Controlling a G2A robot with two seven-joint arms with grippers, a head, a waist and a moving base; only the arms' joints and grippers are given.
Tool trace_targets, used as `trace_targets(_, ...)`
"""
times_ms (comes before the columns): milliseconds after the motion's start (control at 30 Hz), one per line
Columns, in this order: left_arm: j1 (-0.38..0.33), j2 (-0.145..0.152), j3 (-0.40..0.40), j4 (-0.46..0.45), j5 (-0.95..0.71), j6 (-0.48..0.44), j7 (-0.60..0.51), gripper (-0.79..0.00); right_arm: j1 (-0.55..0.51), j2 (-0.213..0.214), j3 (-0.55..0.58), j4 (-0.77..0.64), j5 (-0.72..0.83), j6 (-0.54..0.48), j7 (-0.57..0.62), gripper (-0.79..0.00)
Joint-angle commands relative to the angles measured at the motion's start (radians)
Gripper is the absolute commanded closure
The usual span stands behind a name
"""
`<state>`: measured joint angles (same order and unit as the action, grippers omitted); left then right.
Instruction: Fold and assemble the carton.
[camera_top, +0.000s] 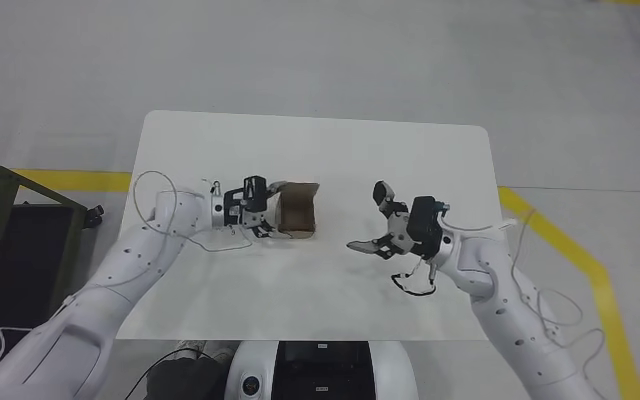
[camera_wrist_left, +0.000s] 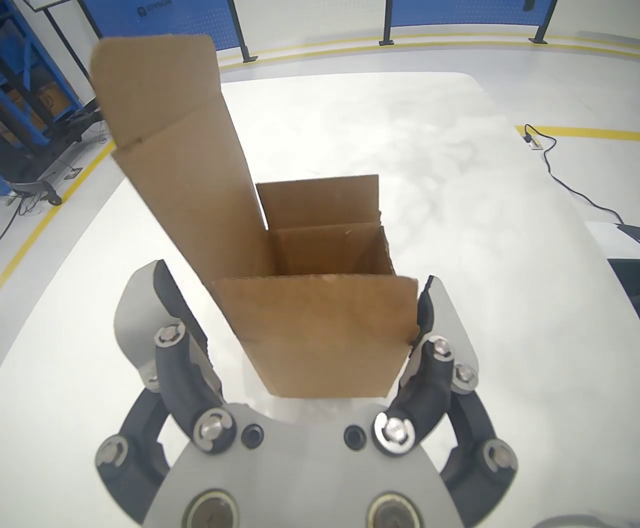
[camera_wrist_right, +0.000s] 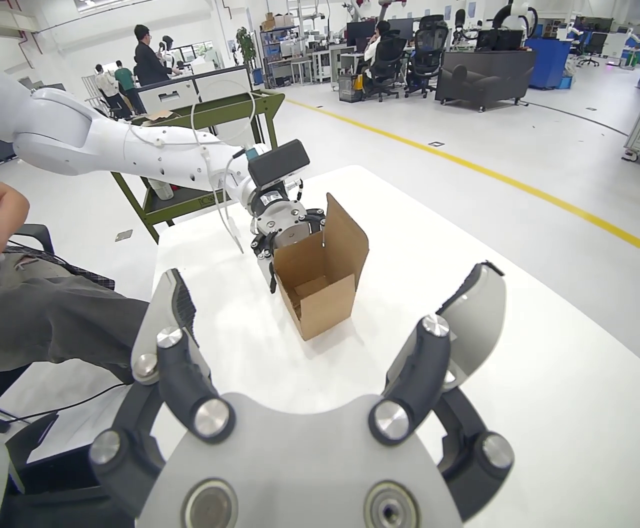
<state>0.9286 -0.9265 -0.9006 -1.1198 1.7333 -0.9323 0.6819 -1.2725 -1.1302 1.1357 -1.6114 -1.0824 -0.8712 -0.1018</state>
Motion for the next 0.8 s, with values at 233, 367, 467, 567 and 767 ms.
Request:
trace_targets(233, 0.062, 0.038, -0.060, 0.005, 0.033, 0.000, 0.056, -0.785, 0.076, -0.021, -0.101, 0.063, 0.077, -0.027, 0.078, -0.785)
trace_targets(367, 0.114, 0.069, -0.126, -0.017, 0.031, 0.001, 0.103, -0.785, 0.106, -0.028, -0.148, 0.076, 0.106, -0.056, 0.144, -0.785)
trace_targets(467, 0.165, 0.096, -0.189, -0.041, 0.022, -0.023, 0.138, -0.785, 0.139, -0.037, -0.192, 0.110, 0.126, -0.063, 0.192, -0.785)
trace_targets(567, 0.219, 0.120, -0.248, -0.071, -0.011, -0.047, 0.158, -0.785, 0.189, -0.053, -0.239, 0.161, 0.154, -0.071, 0.210, -0.785)
trace_targets(767, 0.295, 0.143, -0.328, -0.135, -0.175, -0.080, 0.117, -0.785, 0.283, -0.090, -0.323, 0.286, 0.163, -0.089, 0.172, -0.785)
